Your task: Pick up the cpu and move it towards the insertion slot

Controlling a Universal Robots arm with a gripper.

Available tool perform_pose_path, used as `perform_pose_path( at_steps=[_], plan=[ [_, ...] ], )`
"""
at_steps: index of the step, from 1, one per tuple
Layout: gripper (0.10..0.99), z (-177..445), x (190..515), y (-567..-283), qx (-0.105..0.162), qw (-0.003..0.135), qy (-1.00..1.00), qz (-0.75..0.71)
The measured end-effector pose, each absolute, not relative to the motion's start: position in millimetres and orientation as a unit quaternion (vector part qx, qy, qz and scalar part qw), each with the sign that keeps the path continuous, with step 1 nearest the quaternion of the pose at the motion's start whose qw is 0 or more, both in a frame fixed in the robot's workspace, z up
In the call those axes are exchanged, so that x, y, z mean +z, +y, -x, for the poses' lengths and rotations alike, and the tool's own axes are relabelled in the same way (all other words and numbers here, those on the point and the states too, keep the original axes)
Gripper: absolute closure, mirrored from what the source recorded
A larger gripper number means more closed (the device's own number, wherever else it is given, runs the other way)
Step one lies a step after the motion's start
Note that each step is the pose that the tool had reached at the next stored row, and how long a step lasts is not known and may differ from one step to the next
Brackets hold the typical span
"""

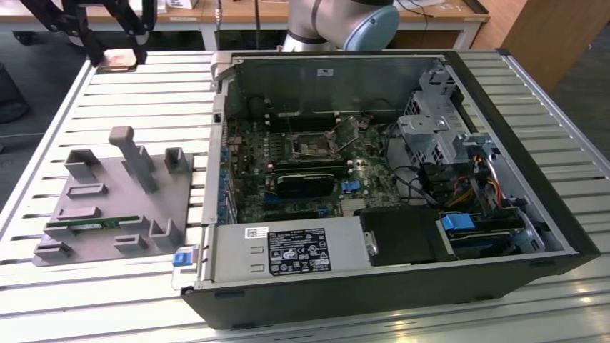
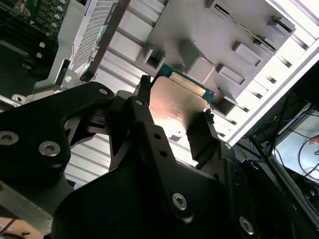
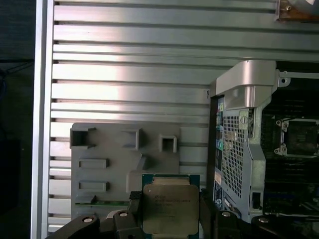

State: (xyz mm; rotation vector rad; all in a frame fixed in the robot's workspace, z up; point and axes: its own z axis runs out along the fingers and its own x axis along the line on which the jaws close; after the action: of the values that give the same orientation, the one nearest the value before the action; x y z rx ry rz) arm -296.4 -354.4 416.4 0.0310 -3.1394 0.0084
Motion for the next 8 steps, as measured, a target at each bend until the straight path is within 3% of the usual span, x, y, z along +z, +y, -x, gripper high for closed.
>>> perform_pose_path(
  at_steps=[8],
  plan=[
    [0.545,290.2,416.4,-354.4,0.003,0.001,-1.000,-0.010]
  ],
)
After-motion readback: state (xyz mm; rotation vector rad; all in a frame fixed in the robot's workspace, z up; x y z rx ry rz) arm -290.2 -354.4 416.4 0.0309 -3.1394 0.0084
